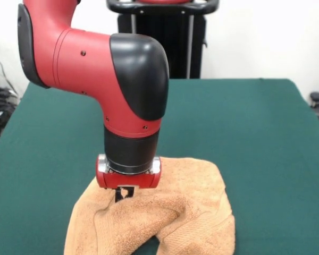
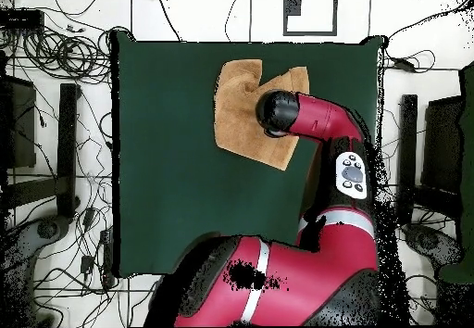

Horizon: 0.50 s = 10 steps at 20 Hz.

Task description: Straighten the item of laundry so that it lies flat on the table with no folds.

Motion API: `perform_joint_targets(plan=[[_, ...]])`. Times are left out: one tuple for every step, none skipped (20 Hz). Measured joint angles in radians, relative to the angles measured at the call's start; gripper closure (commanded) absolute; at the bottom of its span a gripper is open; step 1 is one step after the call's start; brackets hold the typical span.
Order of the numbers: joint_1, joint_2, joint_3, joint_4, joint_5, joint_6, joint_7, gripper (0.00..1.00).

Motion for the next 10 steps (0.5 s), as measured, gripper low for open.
perform_joint_targets(plan=[[0.000,-0.001,-0.001,0.002,0.001,0.000,0.000,1.00],[0.001,-0.001,-0.001,0.004,0.003,0.000,0.000,1.00],[0.001,-0.002,-0.002,0.006,0.004,-0.001,0.000,1.00],[0.001,-0.008,-0.003,0.018,0.007,-0.004,0.000,1.00],[0.001,-0.011,-0.003,0.025,0.008,-0.008,0.000,1.00],[0.001,-0.015,-0.003,0.034,0.008,-0.013,0.000,1.00],[0.001,-0.021,-0.003,0.051,0.008,-0.030,0.000,1.00],[0.001,-0.028,-0.003,0.067,0.009,-0.046,0.000,1.00],[0.001,-0.031,-0.003,0.075,0.009,-0.056,0.000,1.00],[0.001,-0.035,-0.003,0.085,0.008,-0.069,0.000,1.00]])
